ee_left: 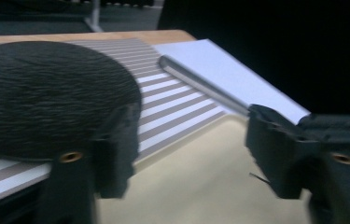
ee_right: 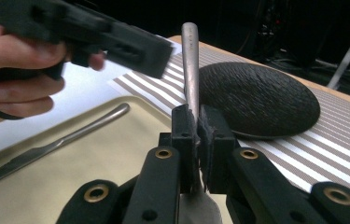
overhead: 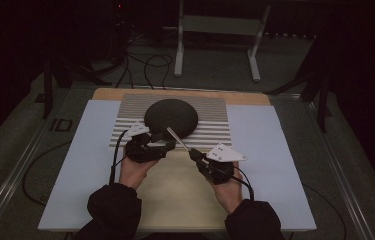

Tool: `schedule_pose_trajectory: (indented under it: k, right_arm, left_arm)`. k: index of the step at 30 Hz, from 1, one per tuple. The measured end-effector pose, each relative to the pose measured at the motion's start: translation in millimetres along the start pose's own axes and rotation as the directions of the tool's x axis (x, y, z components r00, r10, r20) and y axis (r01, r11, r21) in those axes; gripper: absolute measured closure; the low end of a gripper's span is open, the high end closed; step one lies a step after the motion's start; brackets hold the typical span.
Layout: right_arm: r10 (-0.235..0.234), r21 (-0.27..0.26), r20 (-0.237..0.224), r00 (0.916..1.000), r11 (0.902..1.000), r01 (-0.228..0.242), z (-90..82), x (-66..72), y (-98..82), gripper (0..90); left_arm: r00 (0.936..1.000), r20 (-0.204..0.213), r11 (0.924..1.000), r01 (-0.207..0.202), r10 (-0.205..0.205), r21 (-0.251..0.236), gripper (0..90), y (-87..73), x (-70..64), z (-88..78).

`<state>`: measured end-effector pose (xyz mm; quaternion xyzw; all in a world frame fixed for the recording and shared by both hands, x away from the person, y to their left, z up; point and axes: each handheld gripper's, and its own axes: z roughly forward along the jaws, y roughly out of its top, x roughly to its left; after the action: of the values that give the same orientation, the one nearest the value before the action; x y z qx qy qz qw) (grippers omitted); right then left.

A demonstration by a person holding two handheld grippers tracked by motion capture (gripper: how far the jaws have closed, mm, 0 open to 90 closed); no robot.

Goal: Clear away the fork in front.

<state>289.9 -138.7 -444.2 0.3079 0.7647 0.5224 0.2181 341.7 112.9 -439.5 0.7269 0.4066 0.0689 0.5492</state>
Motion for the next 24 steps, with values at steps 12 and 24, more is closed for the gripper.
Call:
schedule_pose_trajectory:
  k: [12, 24]
  right_arm:
    - [-0.035, -0.035, 0.003, 0.9994, 0.9988, 0.035, 3.4, 9.3, -1.2, 86.1]
    - [-0.043, -0.039, -0.004, 0.9991, 0.9983, 0.043, 5.3, 12.8, -2.7, 85.8]
  left_arm:
    - [0.9936, 0.111, 0.9998, 0.02, -0.02, -0.007, 56.4, 1.5, -9.2, 10.5]
    - [0.9667, 0.25, 0.9983, 0.058, -0.055, -0.005, 81.4, -0.8, -12.2, 17.1]
